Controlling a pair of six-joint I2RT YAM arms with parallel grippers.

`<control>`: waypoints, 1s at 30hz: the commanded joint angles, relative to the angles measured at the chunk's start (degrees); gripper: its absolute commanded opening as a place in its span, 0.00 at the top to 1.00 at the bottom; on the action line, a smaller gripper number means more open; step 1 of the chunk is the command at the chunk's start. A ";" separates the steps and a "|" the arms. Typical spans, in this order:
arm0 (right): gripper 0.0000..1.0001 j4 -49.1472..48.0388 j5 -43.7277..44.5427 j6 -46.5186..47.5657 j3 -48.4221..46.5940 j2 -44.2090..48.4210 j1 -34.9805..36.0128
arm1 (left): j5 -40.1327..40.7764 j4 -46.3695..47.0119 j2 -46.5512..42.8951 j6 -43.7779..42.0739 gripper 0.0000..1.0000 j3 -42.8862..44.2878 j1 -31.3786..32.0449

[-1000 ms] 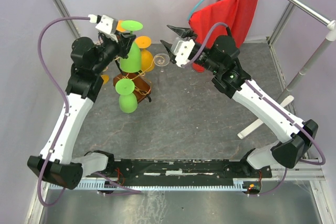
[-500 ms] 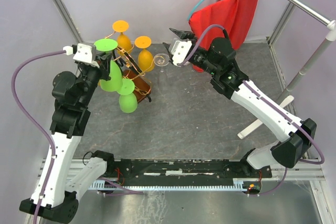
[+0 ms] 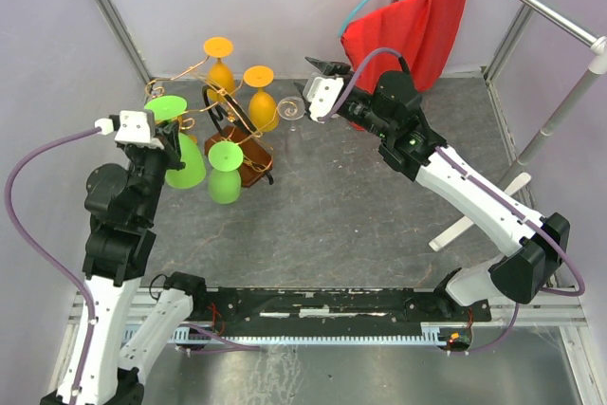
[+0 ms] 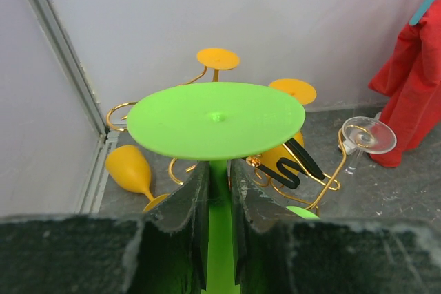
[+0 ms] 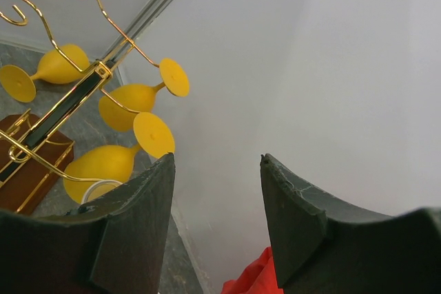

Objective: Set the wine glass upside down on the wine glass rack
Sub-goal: Turn the wine glass upside down at the wine rack.

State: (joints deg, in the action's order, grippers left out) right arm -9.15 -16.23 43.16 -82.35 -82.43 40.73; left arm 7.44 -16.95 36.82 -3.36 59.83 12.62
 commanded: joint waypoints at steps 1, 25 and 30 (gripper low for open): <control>0.40 -1.58 0.08 -0.75 0.24 1.65 -0.34 | 3.13 0.12 -1.40 -1.54 0.97 0.94 -0.20; 0.42 -0.22 0.74 0.15 2.79 3.59 -0.74 | 4.98 22.15 -3.94 1.89 0.97 -22.39 -0.47; 0.42 0.26 1.01 0.43 3.29 3.90 -0.98 | -0.11 28.07 1.20 3.16 0.97 -22.61 -2.07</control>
State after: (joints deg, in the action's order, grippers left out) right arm -8.10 -16.19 43.05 -79.33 -80.68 40.18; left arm 11.75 0.64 35.00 -2.57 37.06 11.92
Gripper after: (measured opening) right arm 0.583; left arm 0.210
